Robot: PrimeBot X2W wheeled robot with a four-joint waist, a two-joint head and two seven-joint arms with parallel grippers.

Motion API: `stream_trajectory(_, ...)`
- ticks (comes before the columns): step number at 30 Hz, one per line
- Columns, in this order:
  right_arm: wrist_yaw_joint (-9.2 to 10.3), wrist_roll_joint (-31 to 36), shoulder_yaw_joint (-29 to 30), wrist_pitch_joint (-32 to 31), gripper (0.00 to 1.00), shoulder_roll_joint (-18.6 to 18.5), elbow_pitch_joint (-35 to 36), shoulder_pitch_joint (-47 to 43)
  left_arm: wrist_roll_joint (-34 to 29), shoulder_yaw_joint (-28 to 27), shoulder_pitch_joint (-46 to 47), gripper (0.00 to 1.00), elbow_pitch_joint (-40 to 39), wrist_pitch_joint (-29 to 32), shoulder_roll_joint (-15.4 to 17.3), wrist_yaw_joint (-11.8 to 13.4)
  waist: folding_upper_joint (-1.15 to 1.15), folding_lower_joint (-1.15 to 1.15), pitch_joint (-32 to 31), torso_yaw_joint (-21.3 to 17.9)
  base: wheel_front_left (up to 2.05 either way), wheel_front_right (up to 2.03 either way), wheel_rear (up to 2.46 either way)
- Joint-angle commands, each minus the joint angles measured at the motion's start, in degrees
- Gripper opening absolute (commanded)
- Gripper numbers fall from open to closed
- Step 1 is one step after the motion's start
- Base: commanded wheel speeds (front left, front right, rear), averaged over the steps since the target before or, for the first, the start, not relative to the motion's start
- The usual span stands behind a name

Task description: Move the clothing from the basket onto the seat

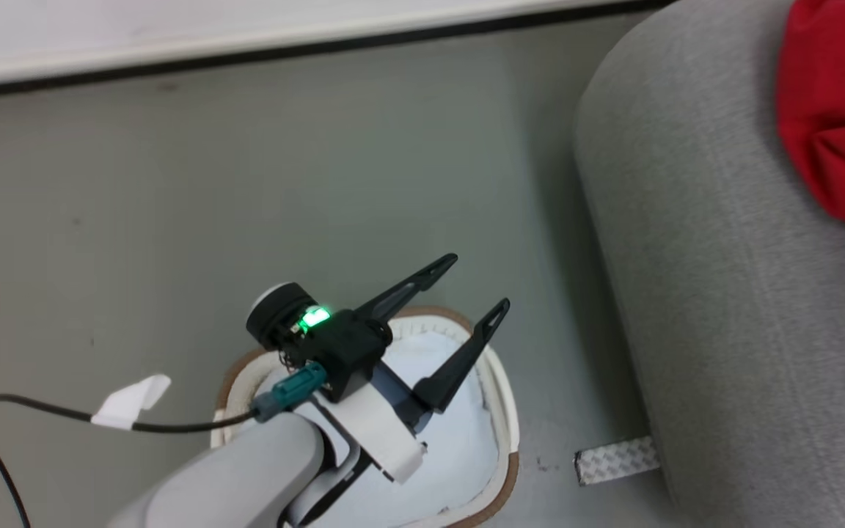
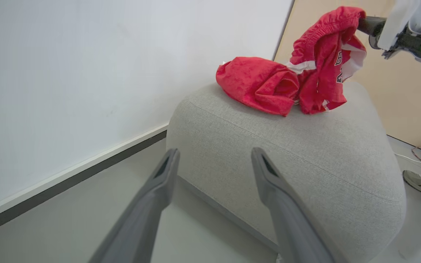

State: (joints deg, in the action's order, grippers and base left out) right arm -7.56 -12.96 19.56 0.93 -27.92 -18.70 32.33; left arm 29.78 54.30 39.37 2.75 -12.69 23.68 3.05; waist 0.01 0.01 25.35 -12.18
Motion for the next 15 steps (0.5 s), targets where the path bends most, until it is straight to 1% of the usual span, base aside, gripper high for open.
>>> stream_trajectory(1, 0.15, 1.28, -0.79, -0.14, 0.00, -1.59, -2.43, 1.17, -0.38, -0.48, 1.27, 1.00, -0.66, -0.02, 0.47, -0.14, -0.01, -0.01, 5.37, 3.35, 0.00, 0.00, 0.00)
stream_trajectory(2, 0.15, 1.28, -0.79, -0.14, 0.00, -1.59, -2.43, 1.17, -0.38, -0.48, 1.27, 1.00, -0.66, -0.02, 0.47, -0.14, -0.01, -0.01, 5.37, 3.35, 0.00, 0.00, 0.00)
stream_trajectory(4, 0.15, 1.83, -1.78, -1.23, 0.00, -2.34, -6.03, 1.53, -0.34, -0.89, 1.78, 1.00, -0.88, -0.09, 0.68, -0.03, -0.01, -0.01, 7.06, 3.91, 0.00, 0.00, 0.00)
stream_trajectory(7, 0.15, 1.85, -3.18, -4.85, 0.00, -2.98, -11.34, 1.72, -0.17, -1.29, 2.05, 1.00, -0.62, -0.52, 1.08, -0.08, -0.01, -0.01, 8.09, 4.06, 0.00, 0.00, 0.00)
stream_trajectory(8, 0.15, 2.18, -3.59, -5.10, 0.04, -3.76, -12.21, 1.77, -0.14, -1.36, 2.09, 1.00, -0.45, -0.70, 1.10, -0.14, -0.01, -0.01, 8.12, 4.02, 0.00, 0.00, 0.00)
stream_trajectory(9, 0.15, 2.46, -4.26, -5.50, 0.21, -4.08, -13.38, 1.61, -0.05, -1.44, 1.99, 1.00, -0.19, -0.74, 1.14, -0.13, -0.01, -0.01, 7.90, 3.92, 0.00, 0.00, 0.00)
stream_trajectory(10, 0.15, 2.46, -4.98, -5.74, 0.42, -3.93, -14.43, 1.39, 0.15, -1.65, 1.84, 1.00, -0.04, -0.87, 1.14, -0.09, -0.01, -0.01, 7.45, 3.76, 0.00, 0.00, 0.00)
stream_trajectory(12, 0.15, 2.24, -6.05, -5.70, 1.00, -3.84, -15.68, 1.55, 0.60, -2.04, 1.31, 1.00, 0.47, -1.22, 1.11, 0.15, -0.01, -0.01, 6.20, 3.29, 0.00, 0.00, 0.00)
stream_trajectory(15, 0.15, 2.02, -7.68, -6.15, 1.00, -3.96, -17.35, 0.99, 1.25, -2.60, 0.30, 1.00, 1.41, -1.58, 0.87, 0.38, -0.01, -0.01, 3.18, 2.72, 0.00, 0.00, 0.00)
